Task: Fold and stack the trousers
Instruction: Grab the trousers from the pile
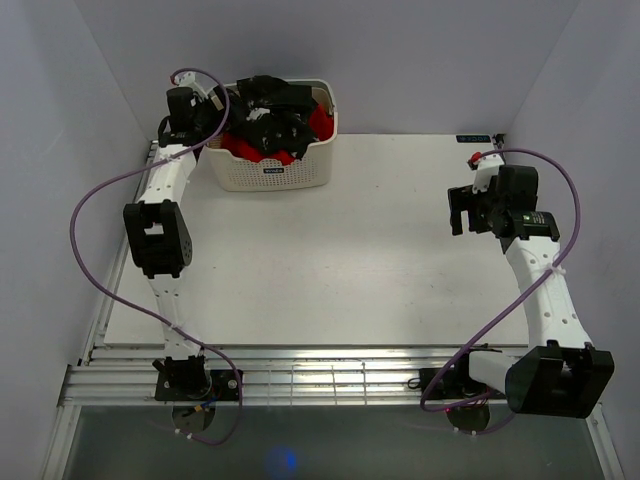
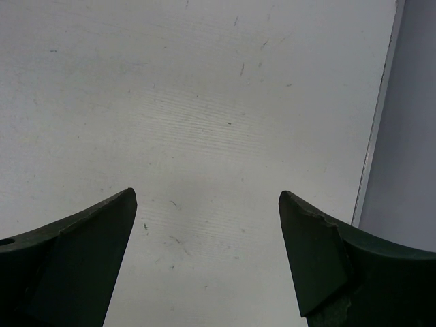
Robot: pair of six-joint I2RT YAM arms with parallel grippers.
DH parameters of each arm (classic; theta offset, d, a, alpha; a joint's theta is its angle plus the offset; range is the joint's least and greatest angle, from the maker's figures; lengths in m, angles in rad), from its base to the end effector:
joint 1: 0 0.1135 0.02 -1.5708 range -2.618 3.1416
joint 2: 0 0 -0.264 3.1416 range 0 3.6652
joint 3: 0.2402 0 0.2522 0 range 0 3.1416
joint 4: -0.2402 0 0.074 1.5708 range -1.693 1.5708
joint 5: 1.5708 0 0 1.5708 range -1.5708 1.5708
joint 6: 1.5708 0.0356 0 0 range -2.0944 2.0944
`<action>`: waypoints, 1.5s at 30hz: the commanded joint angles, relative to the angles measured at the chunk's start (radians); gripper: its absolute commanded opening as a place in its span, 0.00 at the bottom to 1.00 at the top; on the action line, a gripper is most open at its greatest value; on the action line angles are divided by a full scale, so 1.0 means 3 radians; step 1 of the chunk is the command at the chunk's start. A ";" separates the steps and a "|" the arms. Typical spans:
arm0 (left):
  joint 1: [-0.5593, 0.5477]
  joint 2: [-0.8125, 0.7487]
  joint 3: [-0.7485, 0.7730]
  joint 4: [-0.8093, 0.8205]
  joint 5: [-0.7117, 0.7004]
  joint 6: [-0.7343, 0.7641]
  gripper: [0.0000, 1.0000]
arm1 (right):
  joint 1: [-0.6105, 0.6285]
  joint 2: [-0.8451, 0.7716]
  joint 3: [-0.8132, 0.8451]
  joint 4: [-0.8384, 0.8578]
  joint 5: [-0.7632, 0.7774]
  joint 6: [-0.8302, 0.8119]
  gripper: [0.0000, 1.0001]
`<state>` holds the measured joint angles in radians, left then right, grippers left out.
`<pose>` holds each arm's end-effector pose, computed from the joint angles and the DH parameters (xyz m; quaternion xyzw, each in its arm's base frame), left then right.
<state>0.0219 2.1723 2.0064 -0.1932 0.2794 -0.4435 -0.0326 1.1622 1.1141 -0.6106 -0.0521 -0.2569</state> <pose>0.5223 0.0016 0.3119 -0.1106 0.8104 -0.2299 0.5275 0.2492 -0.0063 0.3369 -0.1118 0.8906 -0.0404 0.4390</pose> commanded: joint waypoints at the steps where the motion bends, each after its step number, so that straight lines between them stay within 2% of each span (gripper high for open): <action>1: -0.0017 0.0060 0.0205 0.0331 0.0127 -0.0102 0.98 | -0.0014 0.0068 -0.0027 0.0189 0.0041 0.0028 0.90; 4: -0.0017 0.0152 0.0200 0.0603 0.0265 -0.0219 0.98 | -0.0014 0.0130 -0.0042 0.0225 0.0046 0.0043 0.90; 13: -0.0017 0.0561 0.0547 0.0787 0.0408 -0.0480 0.98 | -0.0014 0.0247 -0.0068 0.0266 0.0051 0.0069 0.90; 15: -0.0134 0.0648 0.0573 0.0863 0.0423 -0.0511 0.98 | -0.0014 0.0253 -0.0058 0.0271 0.0071 0.0064 0.90; 23: -0.0201 0.0935 0.0726 0.1125 0.0572 -0.0654 0.95 | -0.0014 0.0263 -0.0068 0.0271 0.0148 -0.0003 0.90; 25: -0.0216 0.1022 0.0767 0.1140 0.0602 -0.0664 0.87 | -0.0014 0.0263 -0.0073 0.0271 0.0153 -0.0013 0.90; 26: -0.0226 0.1042 0.0777 0.1170 0.0613 -0.0684 0.67 | -0.0014 0.0263 -0.0068 0.0271 0.0148 -0.0008 0.90; 29: -0.0237 0.1109 0.0864 0.1263 0.0618 -0.0695 0.46 | -0.0014 0.0253 -0.0068 0.0266 0.0143 -0.0013 0.90; 30: -0.0242 0.1109 0.0930 0.1288 0.0618 -0.0690 0.30 | -0.0014 0.0253 -0.0068 0.0261 0.0138 -0.0018 0.90; 33: -0.0252 0.1058 0.1089 0.1355 0.0628 -0.0634 0.00 | -0.0014 0.0232 -0.0053 0.0256 0.0133 -0.0013 0.90; 37: -0.0242 0.0788 0.1248 0.1482 0.0679 -0.0537 0.00 | -0.0014 0.0151 -0.0022 0.0266 0.0117 -0.0008 0.90; 45: -0.0252 0.0052 0.1248 0.1886 0.0674 -0.0546 0.00 | -0.0014 -0.0034 -0.0022 0.0286 0.0102 -0.0003 0.90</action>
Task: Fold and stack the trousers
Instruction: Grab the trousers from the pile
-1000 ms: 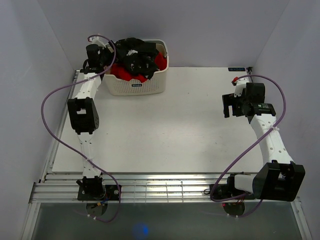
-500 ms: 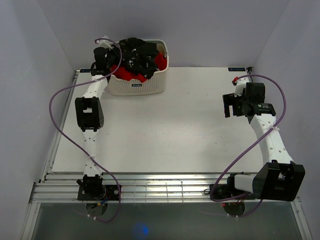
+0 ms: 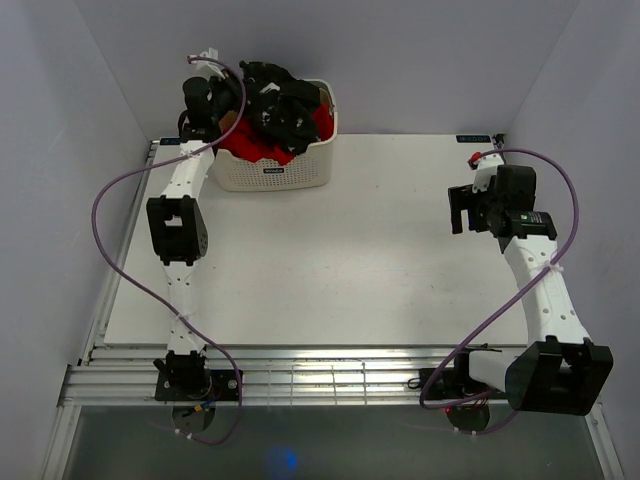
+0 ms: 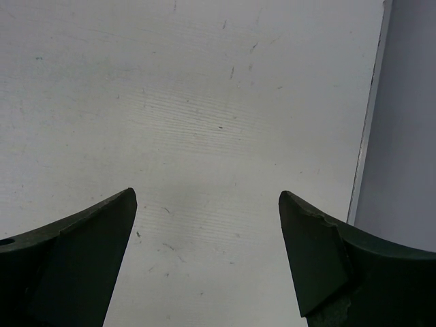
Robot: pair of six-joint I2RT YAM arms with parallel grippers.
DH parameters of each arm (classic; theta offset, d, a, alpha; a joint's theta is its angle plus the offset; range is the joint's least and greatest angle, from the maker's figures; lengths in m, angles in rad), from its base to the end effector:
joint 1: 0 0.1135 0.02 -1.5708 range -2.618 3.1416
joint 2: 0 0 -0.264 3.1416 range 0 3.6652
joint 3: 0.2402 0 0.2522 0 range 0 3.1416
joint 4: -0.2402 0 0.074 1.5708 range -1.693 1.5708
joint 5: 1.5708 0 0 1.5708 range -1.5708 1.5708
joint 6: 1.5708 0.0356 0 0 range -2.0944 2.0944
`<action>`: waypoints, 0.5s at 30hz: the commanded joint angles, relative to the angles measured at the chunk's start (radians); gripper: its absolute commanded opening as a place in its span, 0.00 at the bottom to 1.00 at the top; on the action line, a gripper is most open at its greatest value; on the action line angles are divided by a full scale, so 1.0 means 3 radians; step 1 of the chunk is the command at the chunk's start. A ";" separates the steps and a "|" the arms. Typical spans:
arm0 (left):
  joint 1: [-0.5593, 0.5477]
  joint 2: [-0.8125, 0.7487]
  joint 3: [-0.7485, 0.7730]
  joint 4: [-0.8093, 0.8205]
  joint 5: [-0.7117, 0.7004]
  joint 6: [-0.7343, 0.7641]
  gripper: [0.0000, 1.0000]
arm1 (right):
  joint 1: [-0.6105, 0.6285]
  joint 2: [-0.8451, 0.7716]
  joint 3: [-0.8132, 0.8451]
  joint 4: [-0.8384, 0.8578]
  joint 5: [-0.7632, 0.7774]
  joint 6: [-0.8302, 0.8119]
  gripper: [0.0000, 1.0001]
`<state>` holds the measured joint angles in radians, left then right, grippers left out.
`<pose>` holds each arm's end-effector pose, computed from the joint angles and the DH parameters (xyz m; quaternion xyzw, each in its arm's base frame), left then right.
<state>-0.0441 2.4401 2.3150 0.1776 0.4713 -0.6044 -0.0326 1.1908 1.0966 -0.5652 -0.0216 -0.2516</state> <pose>0.5765 -0.0416 0.3184 -0.0223 0.6900 -0.3771 0.6174 0.2581 -0.0076 0.3282 -0.1028 0.8920 -0.0527 0.4370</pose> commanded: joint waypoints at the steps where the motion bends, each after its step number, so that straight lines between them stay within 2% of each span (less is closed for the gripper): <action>1: -0.0037 -0.0903 0.0219 0.0666 0.0055 -0.0061 0.00 | -0.0014 -0.0165 0.0032 0.0140 -0.0005 -0.0025 0.90; 15: -0.0247 -0.2033 0.0209 0.0768 0.0126 -0.0224 0.00 | -0.0014 -0.0426 0.0134 0.0110 -0.0168 -0.0036 0.90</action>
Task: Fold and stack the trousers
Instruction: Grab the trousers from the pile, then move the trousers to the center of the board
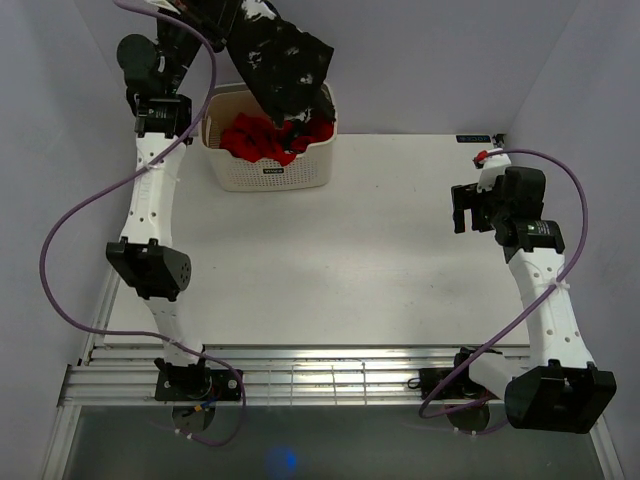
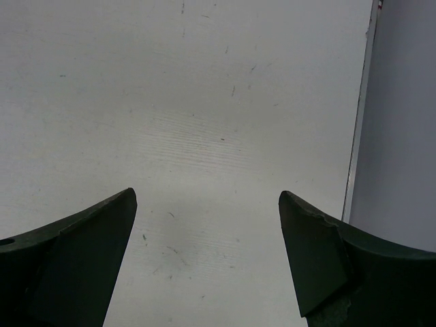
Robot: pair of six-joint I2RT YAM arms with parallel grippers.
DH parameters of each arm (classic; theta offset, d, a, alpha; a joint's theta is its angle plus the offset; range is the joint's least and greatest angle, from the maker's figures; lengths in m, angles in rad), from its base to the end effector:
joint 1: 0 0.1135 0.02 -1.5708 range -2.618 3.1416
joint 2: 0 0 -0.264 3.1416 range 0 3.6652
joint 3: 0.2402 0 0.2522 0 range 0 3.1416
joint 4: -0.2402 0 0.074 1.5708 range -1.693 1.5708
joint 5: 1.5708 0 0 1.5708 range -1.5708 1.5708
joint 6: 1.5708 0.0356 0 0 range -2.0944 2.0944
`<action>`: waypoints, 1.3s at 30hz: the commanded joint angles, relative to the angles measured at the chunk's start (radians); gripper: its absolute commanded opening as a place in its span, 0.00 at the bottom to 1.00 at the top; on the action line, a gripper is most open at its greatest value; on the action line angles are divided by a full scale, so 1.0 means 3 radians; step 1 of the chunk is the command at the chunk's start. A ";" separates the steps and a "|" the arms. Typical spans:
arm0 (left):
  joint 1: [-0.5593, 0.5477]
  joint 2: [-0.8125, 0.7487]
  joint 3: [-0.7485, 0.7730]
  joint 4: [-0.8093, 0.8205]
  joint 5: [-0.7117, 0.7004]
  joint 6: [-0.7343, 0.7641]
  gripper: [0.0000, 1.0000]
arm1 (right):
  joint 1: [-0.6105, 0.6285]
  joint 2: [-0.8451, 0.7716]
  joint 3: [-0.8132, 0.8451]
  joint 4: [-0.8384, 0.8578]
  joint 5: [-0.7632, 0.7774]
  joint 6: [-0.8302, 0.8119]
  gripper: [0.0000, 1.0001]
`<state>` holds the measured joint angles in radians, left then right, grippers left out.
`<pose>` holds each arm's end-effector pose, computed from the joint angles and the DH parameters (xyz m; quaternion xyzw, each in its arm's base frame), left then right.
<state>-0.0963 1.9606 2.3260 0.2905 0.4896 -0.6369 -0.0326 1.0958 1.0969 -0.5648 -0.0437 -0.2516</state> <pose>0.4077 -0.0562 0.5656 0.0951 0.4710 -0.4119 0.7742 0.2367 -0.0062 0.3500 -0.1062 0.8693 -0.0494 0.4803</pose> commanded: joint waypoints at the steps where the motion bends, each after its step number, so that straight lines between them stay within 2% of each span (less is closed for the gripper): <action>1: -0.0103 -0.0501 0.0132 0.0382 0.0091 -0.0137 0.00 | -0.0014 -0.0124 0.0138 0.0083 -0.0120 -0.0041 0.90; 5: -0.0139 -0.0889 0.0029 0.0382 0.0234 -0.0290 0.00 | -0.0014 -0.0186 0.0143 0.0042 -0.0324 -0.0107 0.90; 14: -0.0139 -0.1498 -0.0441 0.0468 0.0796 -0.0765 0.00 | -0.0014 -0.0232 0.0194 -0.0020 -0.1279 -0.0342 0.90; 17: -0.0134 -0.1759 -0.0859 0.0479 0.0990 -0.0868 0.00 | -0.0014 -0.0196 0.0209 0.0026 -0.1545 -0.0373 0.90; 18: -0.0139 -0.1856 -0.1215 0.0484 0.1026 -0.0823 0.00 | -0.0014 -0.0176 0.0214 0.0026 -0.1623 -0.0383 0.90; 23: -0.0139 -0.2571 -0.2316 0.0311 0.1108 -0.0445 0.00 | 0.0022 -0.0160 -0.0045 0.0282 -0.2139 -0.0307 0.90; 24: -0.0139 -0.2669 -0.2475 0.0219 0.1149 -0.0247 0.00 | 0.0088 -0.0115 -0.0067 0.0307 -0.2196 -0.0276 0.90; 25: -0.0139 -0.2751 -0.2750 -0.0096 0.1180 -0.0093 0.00 | 0.0109 -0.0084 -0.0077 0.0333 -0.2186 -0.0266 0.90; 27: -0.0139 -0.2966 -0.2982 -0.0547 0.1104 0.0250 0.00 | 0.0287 -0.0012 -0.0042 0.0374 -0.2074 -0.0261 0.90; 28: -0.0139 -0.3017 -0.3221 -0.0944 0.1109 0.0601 0.00 | 0.0318 0.0054 -0.0021 0.0374 -0.2043 -0.0286 0.90; 30: -0.0139 -0.3144 -0.3462 -0.1365 0.1139 0.1021 0.00 | 0.0374 0.0110 0.0050 0.0374 -0.2043 -0.0307 0.90; 31: -0.0139 -0.3176 -0.3595 -0.1686 0.1276 0.1510 0.00 | 0.0390 0.0161 0.0076 0.0374 -0.2048 -0.0322 0.90; 33: -0.0134 -0.3222 -0.3923 -0.1999 0.1379 0.1977 0.00 | 0.0461 0.0233 0.0157 0.0344 -0.2089 -0.0348 0.90; 34: -0.0139 -0.3217 -0.3995 -0.2421 0.1531 0.2683 0.00 | 0.0502 0.0254 0.0178 0.0328 -0.2084 -0.0363 0.90; 35: -0.0139 -0.3202 -0.4117 -0.2628 0.1528 0.2994 0.00 | 0.0604 0.0274 0.0189 0.0318 -0.2023 -0.0383 0.90; 37: -0.0139 -0.3084 -0.4220 -0.3113 0.1183 0.3455 0.00 | 0.0717 0.0336 0.0199 0.0272 -0.1961 -0.0414 0.91; 38: -0.0134 -0.3038 -0.4301 -0.3227 0.1059 0.3817 0.00 | 0.0844 0.0351 0.0184 0.0267 -0.1910 -0.0429 0.91; 39: -0.0119 -0.2992 -0.4358 -0.3319 0.0977 0.3947 0.00 | 0.0911 0.0366 0.0153 0.0267 -0.1900 -0.0429 0.92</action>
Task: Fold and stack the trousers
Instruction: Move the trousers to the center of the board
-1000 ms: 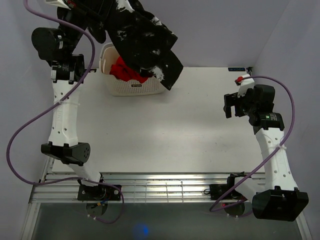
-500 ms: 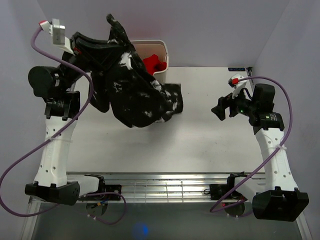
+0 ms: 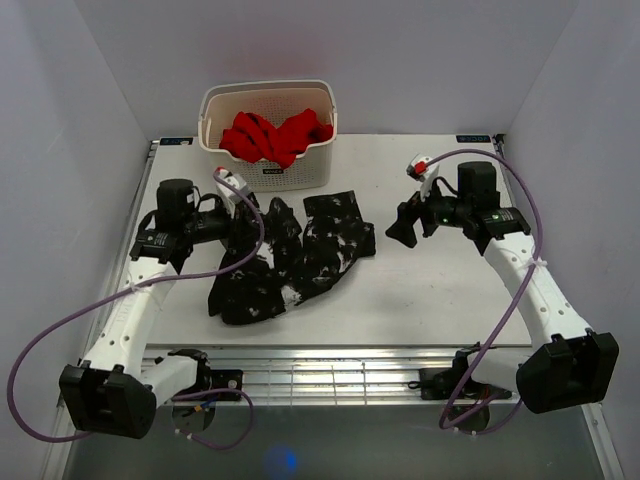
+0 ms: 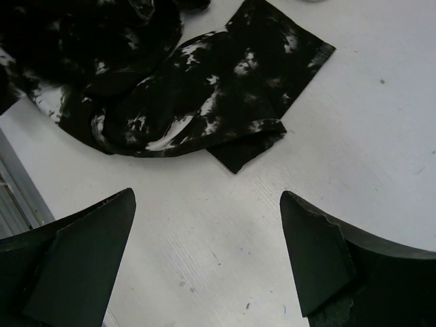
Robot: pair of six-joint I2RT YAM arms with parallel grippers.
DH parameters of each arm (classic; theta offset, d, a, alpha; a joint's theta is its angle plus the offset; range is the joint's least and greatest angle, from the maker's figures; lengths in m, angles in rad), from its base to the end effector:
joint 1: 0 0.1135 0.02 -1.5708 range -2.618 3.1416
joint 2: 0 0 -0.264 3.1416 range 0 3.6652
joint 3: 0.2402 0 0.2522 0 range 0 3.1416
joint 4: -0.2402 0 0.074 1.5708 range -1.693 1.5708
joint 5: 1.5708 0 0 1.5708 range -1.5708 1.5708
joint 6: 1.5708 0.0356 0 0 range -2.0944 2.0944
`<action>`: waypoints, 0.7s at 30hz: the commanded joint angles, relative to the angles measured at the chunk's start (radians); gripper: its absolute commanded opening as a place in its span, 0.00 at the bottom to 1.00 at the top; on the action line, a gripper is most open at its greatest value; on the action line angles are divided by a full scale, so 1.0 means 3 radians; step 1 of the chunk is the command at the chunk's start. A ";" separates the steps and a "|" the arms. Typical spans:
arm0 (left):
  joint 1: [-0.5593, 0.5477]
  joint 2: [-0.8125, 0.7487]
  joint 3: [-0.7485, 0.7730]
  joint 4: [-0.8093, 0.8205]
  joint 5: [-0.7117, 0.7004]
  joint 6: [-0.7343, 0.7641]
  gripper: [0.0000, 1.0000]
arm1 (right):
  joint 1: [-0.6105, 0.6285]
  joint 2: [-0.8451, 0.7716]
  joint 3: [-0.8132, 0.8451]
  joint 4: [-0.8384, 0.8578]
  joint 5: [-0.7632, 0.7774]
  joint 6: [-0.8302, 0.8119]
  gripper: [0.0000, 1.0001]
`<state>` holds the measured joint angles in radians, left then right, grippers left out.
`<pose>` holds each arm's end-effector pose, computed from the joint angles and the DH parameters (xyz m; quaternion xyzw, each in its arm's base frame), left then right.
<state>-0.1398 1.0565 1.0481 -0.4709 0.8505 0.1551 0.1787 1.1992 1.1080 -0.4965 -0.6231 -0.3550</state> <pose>0.2162 -0.0574 0.3563 0.3262 0.7387 -0.3490 0.4755 0.2514 0.0665 0.3399 -0.3608 0.7713 0.2296 0.4713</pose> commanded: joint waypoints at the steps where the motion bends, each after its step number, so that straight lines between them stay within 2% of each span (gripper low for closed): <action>1: 0.0072 0.0072 -0.0159 -0.0904 -0.0288 0.1430 0.00 | 0.0278 0.0037 0.0030 0.0049 0.0052 -0.0080 0.92; 5: 0.0159 0.0063 -0.0415 -0.0977 -0.0737 0.1728 0.00 | 0.0748 0.0129 -0.0180 0.0177 0.0455 -0.0044 0.95; 10: 0.0414 0.0058 -0.0727 -0.0905 -0.1142 0.1978 0.00 | 0.0897 0.0410 -0.0181 0.0279 0.0574 0.0099 1.00; 11: 0.0455 0.0042 -0.0722 -0.0910 -0.1137 0.1999 0.07 | 0.0902 0.0451 -0.0155 0.0295 0.0589 0.0114 1.00; 12: 0.0471 0.0032 -0.0702 -0.0925 -0.1061 0.2009 0.18 | 0.0902 0.0512 -0.0150 0.0305 0.0604 0.0140 1.00; 13: 0.0643 0.0027 -0.0661 -0.0956 -0.0995 0.1989 0.30 | 0.0902 0.0548 -0.0145 0.0320 0.0615 0.0181 1.00; 14: 0.0670 0.0022 -0.0519 -0.0981 -0.0923 0.1958 0.51 | 0.0902 0.0574 -0.0145 0.0336 0.0610 0.0196 1.00; 15: 0.0681 0.0052 -0.0417 -0.0997 -0.0862 0.1907 0.57 | 0.0902 0.0645 -0.0155 0.0336 0.0605 0.0212 1.00; 16: 0.0681 0.0093 -0.0299 -0.1048 -0.0730 0.1780 0.69 | 0.0908 0.0671 -0.0165 0.0346 0.0594 0.0222 1.00; 17: 0.0681 0.0149 -0.0004 -0.1099 -0.0647 0.1713 0.96 | 0.0923 0.0702 -0.0170 0.0356 0.0584 0.0222 1.00; 21: 0.0681 0.0573 0.0744 -0.1467 -0.0156 0.1580 0.98 | 0.1010 0.0834 -0.0221 0.0443 0.0620 0.0110 1.00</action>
<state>0.0635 1.1885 1.1252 -0.8478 0.6525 0.6624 0.4591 1.4349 1.0485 -0.4221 -0.4438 -0.3084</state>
